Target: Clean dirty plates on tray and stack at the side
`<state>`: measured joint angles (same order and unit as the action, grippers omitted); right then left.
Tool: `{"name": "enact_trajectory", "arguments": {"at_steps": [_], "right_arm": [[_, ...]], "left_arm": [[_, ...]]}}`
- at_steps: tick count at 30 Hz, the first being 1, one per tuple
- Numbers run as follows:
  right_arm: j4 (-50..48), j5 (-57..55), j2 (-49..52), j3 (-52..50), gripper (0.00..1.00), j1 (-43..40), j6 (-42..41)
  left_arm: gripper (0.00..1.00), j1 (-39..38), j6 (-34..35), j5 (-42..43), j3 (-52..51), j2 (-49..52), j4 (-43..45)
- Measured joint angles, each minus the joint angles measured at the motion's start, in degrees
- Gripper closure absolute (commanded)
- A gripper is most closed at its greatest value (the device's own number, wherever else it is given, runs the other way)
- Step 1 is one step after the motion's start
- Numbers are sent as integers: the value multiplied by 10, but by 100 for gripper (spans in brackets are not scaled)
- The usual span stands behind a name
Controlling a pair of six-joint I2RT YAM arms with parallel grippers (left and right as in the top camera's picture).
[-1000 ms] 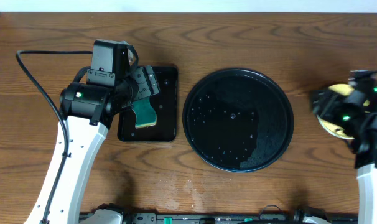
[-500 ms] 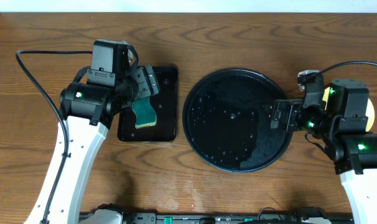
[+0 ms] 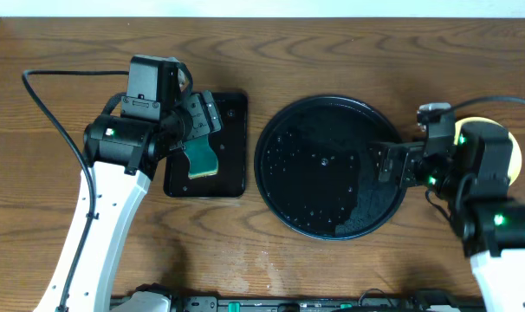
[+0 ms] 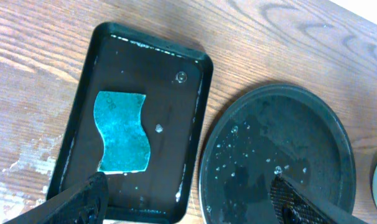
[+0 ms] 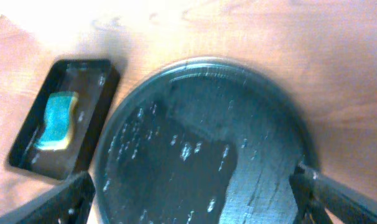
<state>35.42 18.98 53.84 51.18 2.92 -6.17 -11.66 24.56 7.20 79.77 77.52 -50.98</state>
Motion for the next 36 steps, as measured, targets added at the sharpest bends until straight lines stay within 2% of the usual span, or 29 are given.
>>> {"name": "enact_trajectory", "arguments": {"at_steps": [4,11,17,28,36], "right_arm": [[-87,-14,-113,-105,1,0,18],[-99,-23,-374,-250,1,0,55],[-119,-31,-502,-335,1,0,91],[-313,-35,-532,-488,1,0,108],[-327,-36,-532,-507,1,0,108]], "left_arm": [[16,0,0,0,0,0,0],[16,0,0,0,0,0,0],[16,0,0,0,0,0,0],[16,0,0,0,0,0,0],[16,0,0,0,0,0,0]]}}
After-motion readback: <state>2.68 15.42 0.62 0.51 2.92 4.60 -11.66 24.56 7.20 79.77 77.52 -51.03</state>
